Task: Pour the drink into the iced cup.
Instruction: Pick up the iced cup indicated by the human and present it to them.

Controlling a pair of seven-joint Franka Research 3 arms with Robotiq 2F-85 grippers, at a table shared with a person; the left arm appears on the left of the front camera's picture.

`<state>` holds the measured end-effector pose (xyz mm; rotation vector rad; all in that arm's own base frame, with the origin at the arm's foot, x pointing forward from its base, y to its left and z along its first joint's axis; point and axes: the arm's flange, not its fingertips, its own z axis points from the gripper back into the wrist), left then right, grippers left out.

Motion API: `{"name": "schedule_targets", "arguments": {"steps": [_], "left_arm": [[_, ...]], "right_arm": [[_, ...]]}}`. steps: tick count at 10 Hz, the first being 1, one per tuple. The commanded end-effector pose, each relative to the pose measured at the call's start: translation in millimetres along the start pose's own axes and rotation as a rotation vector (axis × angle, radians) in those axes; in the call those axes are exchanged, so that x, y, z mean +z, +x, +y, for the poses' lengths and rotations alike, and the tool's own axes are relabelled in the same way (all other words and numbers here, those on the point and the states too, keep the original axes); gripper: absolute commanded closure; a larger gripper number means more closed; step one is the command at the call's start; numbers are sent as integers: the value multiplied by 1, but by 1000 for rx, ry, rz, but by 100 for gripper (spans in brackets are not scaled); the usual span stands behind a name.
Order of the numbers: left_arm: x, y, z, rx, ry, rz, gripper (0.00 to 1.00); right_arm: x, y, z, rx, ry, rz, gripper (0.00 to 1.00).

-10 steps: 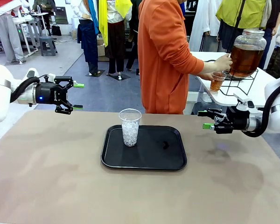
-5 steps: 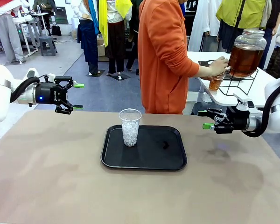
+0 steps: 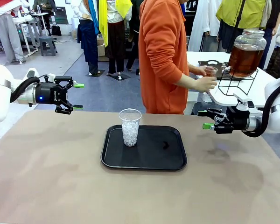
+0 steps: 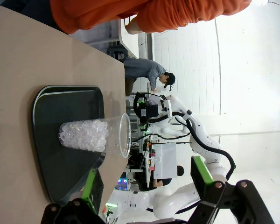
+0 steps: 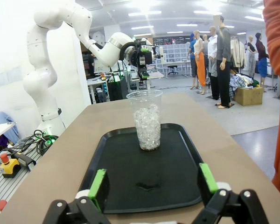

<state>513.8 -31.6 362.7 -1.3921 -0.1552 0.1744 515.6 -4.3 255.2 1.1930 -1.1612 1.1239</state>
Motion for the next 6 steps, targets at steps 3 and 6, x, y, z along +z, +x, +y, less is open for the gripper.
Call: {"name": "schedule_targets", "arguments": {"steps": [3,6], "left_arm": [[0,0,-1,-10,-4,-6,0],[0,0,-1,-10,-4,-6,0]], "right_arm": [[-2,3,-1,-3,0,-4,0],[-2,3,-1,-3,0,-4,0]]}}
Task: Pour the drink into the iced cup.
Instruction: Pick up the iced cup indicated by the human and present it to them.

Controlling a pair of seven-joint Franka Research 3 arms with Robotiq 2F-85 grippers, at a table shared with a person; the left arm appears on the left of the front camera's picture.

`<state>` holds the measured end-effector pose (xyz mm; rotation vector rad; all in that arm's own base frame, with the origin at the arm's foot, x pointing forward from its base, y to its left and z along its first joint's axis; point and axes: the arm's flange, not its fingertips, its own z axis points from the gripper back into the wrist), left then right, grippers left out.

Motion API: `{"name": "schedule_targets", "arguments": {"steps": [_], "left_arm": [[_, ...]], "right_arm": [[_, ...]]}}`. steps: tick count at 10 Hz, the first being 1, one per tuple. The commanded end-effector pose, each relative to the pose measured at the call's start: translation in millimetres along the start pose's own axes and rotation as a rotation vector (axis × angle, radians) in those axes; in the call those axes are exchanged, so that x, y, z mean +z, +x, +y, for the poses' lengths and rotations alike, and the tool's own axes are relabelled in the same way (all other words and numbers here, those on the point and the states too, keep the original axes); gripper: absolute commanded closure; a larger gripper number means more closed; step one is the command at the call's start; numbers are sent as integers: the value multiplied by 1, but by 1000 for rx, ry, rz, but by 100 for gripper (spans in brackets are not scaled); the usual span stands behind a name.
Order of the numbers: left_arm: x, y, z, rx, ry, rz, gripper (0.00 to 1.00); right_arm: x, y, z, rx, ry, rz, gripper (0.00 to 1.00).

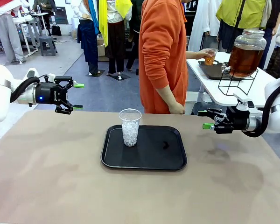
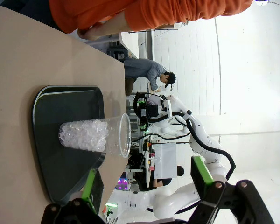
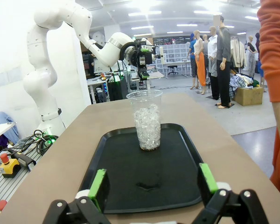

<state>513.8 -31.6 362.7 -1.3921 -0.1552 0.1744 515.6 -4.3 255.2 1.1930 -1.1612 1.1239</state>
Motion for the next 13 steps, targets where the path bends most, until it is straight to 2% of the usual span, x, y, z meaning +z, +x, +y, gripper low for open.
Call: {"name": "schedule_targets", "arguments": {"steps": [1,13], "left_arm": [[0,0,-1,-10,-4,-6,0],[0,0,-1,-10,-4,-6,0]], "right_arm": [[-2,3,-1,-3,0,-4,0],[-2,3,-1,-3,0,-4,0]]}}
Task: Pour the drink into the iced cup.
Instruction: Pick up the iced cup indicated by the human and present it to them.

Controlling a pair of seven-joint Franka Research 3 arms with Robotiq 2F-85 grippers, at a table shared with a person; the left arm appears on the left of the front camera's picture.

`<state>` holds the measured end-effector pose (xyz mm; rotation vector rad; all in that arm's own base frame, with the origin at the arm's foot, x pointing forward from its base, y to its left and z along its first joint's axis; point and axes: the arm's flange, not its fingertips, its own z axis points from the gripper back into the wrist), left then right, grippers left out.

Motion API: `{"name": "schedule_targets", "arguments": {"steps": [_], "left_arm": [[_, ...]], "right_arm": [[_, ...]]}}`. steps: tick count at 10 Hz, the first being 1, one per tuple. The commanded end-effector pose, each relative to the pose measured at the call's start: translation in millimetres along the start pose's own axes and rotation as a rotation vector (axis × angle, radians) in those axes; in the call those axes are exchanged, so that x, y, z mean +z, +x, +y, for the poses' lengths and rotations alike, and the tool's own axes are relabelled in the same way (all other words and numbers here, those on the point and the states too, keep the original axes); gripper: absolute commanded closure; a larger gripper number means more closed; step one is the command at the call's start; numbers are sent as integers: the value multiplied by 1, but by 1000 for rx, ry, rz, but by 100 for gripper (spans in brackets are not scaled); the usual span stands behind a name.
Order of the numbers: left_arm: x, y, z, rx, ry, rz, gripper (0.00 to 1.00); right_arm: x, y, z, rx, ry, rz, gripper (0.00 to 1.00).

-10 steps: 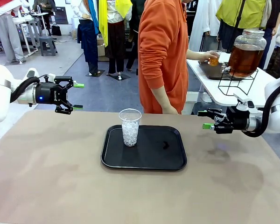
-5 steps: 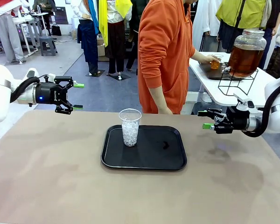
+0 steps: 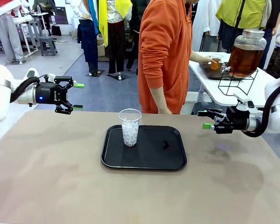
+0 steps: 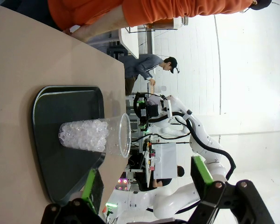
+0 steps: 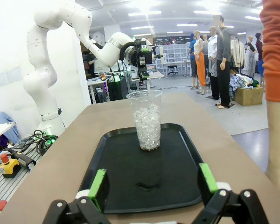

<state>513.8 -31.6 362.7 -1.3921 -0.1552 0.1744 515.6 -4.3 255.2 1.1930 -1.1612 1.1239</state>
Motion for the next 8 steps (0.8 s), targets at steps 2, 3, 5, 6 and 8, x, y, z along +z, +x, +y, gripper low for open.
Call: {"name": "schedule_targets", "arguments": {"steps": [2,3,5,6,8], "left_arm": [[0,0,-1,-10,-4,-6,0],[0,0,-1,-10,-4,-6,0],[0,0,-1,-10,-4,-6,0],[0,0,-1,-10,-4,-6,0],[0,0,-1,-10,-4,-6,0]], "right_arm": [[-2,3,-1,-3,0,-4,0],[-2,3,-1,-3,0,-4,0],[-2,3,-1,-3,0,-4,0],[-2,3,-1,-3,0,-4,0],[-2,3,-1,-3,0,-4,0]]}}
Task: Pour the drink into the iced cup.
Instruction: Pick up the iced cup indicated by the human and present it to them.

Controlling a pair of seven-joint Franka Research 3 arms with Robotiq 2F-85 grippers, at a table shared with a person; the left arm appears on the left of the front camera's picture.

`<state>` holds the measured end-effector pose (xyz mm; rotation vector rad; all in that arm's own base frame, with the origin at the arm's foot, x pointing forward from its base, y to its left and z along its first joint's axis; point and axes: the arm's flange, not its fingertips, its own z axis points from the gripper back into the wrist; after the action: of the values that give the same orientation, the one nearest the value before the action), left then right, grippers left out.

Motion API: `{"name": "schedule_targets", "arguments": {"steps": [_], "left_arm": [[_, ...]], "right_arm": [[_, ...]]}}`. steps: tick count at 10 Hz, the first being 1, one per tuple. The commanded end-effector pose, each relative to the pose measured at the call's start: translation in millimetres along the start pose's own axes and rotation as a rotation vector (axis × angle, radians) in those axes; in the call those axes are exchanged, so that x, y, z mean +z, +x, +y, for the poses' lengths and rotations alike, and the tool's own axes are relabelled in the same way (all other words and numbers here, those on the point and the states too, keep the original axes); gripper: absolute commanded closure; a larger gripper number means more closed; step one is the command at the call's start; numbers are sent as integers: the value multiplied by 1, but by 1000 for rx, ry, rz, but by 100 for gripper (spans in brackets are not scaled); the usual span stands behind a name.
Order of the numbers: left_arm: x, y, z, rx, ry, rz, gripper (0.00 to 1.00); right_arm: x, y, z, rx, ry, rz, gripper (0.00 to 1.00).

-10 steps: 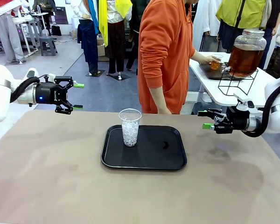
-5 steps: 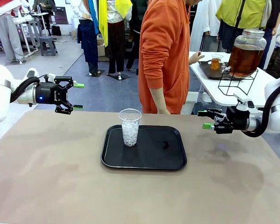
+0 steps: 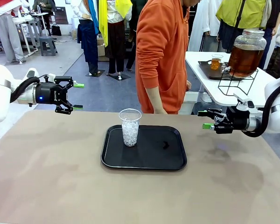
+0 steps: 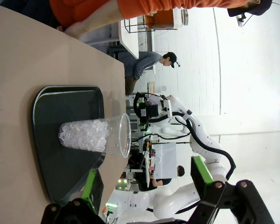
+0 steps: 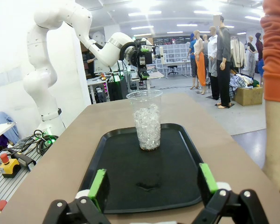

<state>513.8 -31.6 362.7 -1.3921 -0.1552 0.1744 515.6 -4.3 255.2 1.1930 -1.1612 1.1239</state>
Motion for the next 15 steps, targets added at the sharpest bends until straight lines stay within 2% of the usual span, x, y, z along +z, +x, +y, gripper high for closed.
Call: {"name": "schedule_targets", "arguments": {"steps": [1,15], "left_arm": [[0,0,-1,-10,-4,-6,0],[0,0,-1,-10,-4,-6,0]], "right_arm": [[-2,3,-1,-3,0,-4,0],[-2,3,-1,-3,0,-4,0]]}}
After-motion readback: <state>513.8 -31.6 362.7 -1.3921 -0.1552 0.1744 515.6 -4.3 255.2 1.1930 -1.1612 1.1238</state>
